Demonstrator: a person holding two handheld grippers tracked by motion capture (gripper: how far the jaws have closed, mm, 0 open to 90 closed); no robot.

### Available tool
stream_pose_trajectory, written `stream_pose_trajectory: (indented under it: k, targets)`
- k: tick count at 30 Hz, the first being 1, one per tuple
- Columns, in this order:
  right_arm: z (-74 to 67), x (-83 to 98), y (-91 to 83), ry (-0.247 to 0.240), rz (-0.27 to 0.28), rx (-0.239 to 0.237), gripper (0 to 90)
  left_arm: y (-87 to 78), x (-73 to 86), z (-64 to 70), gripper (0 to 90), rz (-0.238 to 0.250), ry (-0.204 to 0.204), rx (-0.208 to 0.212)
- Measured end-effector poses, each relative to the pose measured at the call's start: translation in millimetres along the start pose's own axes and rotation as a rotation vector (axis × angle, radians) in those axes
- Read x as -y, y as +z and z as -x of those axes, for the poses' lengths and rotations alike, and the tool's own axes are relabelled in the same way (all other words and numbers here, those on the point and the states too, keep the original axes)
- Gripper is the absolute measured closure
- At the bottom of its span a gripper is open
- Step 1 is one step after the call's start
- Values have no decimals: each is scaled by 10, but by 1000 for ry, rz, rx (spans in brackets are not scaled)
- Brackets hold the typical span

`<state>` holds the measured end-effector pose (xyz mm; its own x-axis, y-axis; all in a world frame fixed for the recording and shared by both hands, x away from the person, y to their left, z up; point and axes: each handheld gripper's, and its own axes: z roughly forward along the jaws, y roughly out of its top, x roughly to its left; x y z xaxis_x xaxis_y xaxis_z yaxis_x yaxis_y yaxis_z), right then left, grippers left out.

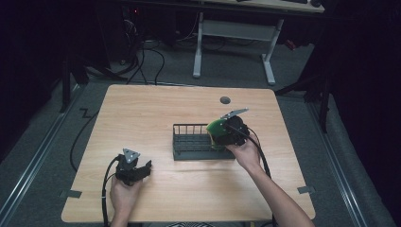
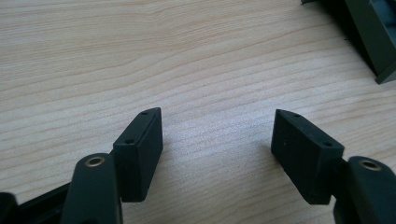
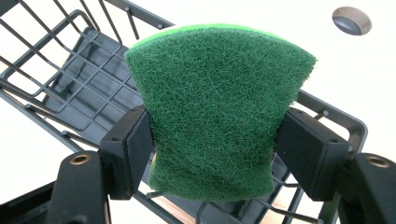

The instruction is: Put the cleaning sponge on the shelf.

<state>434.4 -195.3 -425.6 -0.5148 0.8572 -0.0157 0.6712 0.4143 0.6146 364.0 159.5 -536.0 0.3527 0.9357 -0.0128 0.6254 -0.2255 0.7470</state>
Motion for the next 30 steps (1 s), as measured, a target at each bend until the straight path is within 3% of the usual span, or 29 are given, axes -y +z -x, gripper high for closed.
stream_pose_trajectory:
  k: [11,20,30]
  targets:
    - [7,7,36,-3,-2,-7,240,0,0,0,344,0,-1,0]
    - [14,19,-10,-14,38,-35,220,0,0,0,344,0,0,0]
    - [106,128,-98,3,107,-63,305,0,0,0,344,0,0,0]
